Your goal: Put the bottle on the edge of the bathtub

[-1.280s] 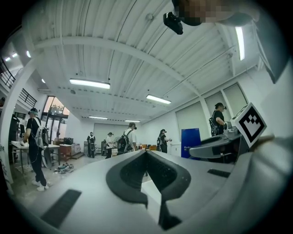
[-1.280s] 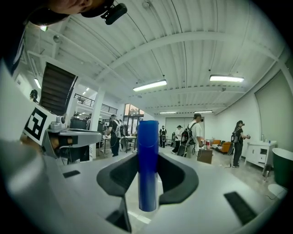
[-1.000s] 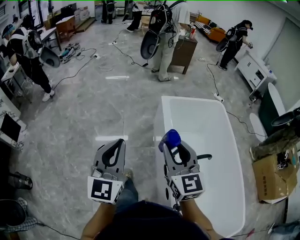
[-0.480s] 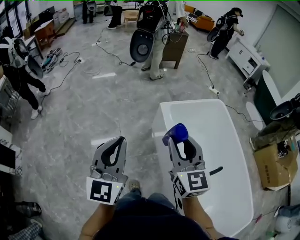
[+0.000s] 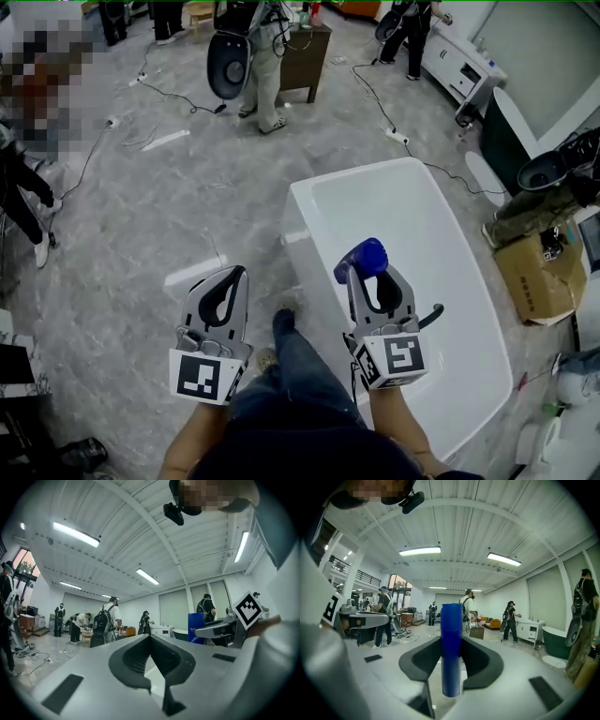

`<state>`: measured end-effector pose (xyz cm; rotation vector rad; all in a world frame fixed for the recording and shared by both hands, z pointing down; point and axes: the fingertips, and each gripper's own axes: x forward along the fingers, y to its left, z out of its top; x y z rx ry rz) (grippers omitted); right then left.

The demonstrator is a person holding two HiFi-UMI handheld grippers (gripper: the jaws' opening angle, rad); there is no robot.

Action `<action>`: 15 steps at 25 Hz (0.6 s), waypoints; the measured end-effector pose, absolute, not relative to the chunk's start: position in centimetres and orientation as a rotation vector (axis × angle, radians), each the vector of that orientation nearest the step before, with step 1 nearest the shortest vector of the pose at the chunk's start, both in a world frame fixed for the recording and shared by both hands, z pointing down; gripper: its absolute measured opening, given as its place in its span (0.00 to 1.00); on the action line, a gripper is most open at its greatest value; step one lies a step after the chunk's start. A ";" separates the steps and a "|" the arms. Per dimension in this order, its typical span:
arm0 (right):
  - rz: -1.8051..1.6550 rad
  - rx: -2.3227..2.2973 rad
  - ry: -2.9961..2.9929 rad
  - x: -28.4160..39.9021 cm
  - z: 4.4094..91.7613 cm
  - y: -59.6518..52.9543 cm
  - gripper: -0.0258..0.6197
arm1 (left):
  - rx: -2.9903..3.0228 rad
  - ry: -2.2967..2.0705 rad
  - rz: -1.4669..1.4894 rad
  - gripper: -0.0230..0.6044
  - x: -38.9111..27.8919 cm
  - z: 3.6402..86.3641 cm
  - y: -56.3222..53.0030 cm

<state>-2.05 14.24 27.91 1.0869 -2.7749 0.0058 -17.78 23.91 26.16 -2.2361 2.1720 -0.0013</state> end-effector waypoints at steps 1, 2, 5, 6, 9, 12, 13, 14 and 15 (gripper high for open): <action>0.013 1.106 -2.763 -1.8 28.3 13.6 0.28 | -2.254 2.157 -0.010 0.07 -17.8 26.6 23.1; 0.019 1.126 -2.751 -1.6 28.7 13.0 0.28 | -2.274 2.143 -0.014 0.07 -17.8 27.0 22.2; 0.032 1.177 -2.721 -0.7 29.5 11.0 0.28 | -2.331 2.099 -0.023 0.07 -17.0 27.9 19.5; 0.035 1.193 -2.713 -0.4 29.7 10.3 0.28 | -2.349 2.081 -0.030 0.07 -16.6 28.1 18.5; 0.048 1.239 -2.688 0.2 30.7 7.5 0.28 | -2.401 2.025 -0.045 0.07 -15.9 28.8 15.0; 0.071 1.274 -2.668 -0.4 31.8 4.1 0.28 | -2.457 1.979 -0.039 0.07 -16.1 29.3 10.7; 0.081 1.284 -2.663 -0.7 32.2 3.0 0.28 | -2.474 1.962 -0.037 0.07 -16.3 29.3 9.2; 0.089 1.292 -2.658 -1.0 32.5 1.9 0.28 | -2.491 1.942 -0.037 0.07 -16.5 29.4 7.7; 0.093 1.296 -2.652 -1.2 32.8 0.7 0.28 | -2.507 1.922 -0.042 0.07 -16.6 29.5 6.3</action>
